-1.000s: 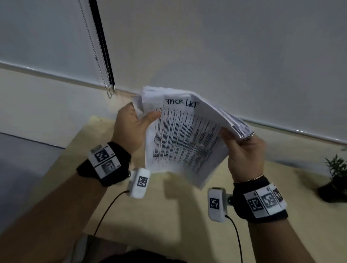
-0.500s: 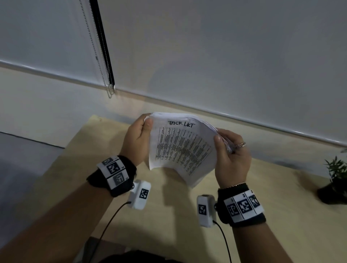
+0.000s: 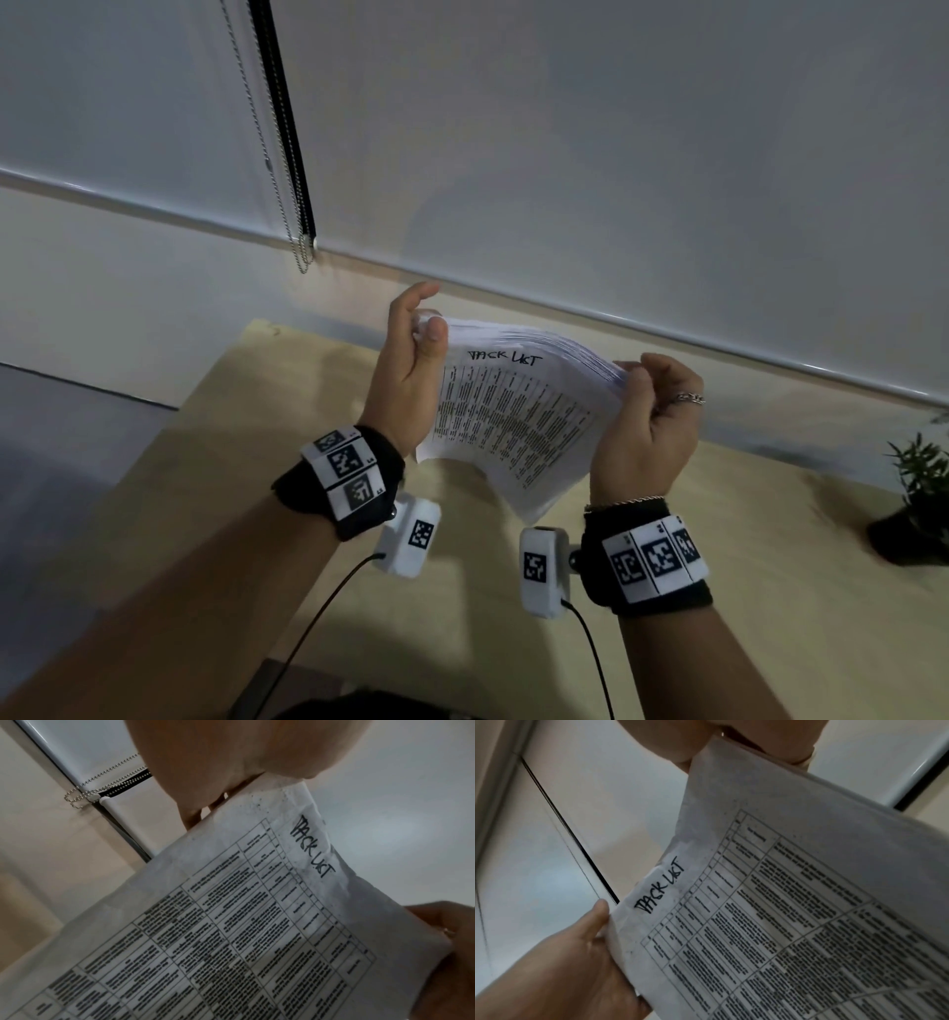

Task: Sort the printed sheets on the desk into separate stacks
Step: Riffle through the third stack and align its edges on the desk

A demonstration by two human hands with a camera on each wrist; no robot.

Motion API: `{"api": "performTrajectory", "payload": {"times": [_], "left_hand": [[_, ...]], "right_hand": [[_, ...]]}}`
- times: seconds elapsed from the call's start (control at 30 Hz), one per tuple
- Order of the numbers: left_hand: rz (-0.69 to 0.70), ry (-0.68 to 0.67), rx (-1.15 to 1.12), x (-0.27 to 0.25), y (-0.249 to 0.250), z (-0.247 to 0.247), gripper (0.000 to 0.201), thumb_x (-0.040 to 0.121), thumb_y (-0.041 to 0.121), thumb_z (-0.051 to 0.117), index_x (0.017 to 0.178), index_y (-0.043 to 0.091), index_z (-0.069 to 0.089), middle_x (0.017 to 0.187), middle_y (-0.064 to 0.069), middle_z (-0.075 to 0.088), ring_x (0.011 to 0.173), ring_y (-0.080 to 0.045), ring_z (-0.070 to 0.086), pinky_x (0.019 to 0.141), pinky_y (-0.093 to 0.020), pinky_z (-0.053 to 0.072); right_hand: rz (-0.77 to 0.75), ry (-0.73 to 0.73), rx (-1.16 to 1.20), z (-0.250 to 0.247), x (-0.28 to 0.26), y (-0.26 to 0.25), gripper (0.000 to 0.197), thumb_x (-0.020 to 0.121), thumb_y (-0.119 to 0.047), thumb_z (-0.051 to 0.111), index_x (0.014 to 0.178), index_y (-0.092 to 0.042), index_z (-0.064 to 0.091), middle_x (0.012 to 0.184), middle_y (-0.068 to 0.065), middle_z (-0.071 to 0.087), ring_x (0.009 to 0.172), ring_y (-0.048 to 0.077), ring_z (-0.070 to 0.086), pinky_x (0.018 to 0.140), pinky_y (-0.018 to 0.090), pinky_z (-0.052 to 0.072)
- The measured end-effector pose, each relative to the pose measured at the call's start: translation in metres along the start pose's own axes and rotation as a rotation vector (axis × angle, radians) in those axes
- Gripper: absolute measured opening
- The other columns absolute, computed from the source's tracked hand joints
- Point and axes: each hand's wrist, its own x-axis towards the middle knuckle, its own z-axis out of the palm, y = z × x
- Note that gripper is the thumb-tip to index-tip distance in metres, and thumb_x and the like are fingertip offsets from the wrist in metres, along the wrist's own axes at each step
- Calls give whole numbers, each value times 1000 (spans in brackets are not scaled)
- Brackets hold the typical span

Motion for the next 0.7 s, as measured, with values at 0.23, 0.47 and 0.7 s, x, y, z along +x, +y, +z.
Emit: {"api": "performTrajectory", "payload": {"times": [0.23, 0.47, 0.7], "left_hand": [[12, 115, 49, 8, 4, 5, 28, 102, 22, 46, 118, 10, 66, 118, 1, 68, 111, -3, 60, 93, -9, 42], [-38, 53, -19, 14, 4, 4, 40, 101, 27, 50, 138, 12, 53, 130, -1, 65, 123, -7, 58, 100, -14, 44], [-145, -110, 30, 14, -8, -6, 64, 72, 36, 78, 127, 23, 48, 116, 6, 56, 101, 0, 60, 90, -22, 49]], "right_hand": [[36, -25, -17, 0, -4, 3, 20, 92, -12, 60, 112, -15, 59, 98, -7, 67, 94, 11, 66, 84, 25, 52], [96, -50, 73, -5, -5, 10, 27, 96, -18, 53, 123, -18, 53, 102, 0, 61, 87, 5, 61, 79, 14, 48], [137, -219, 92, -11, 2, 13, 51, 78, -5, 80, 121, -13, 54, 96, -3, 64, 87, 7, 67, 76, 20, 55]]}}
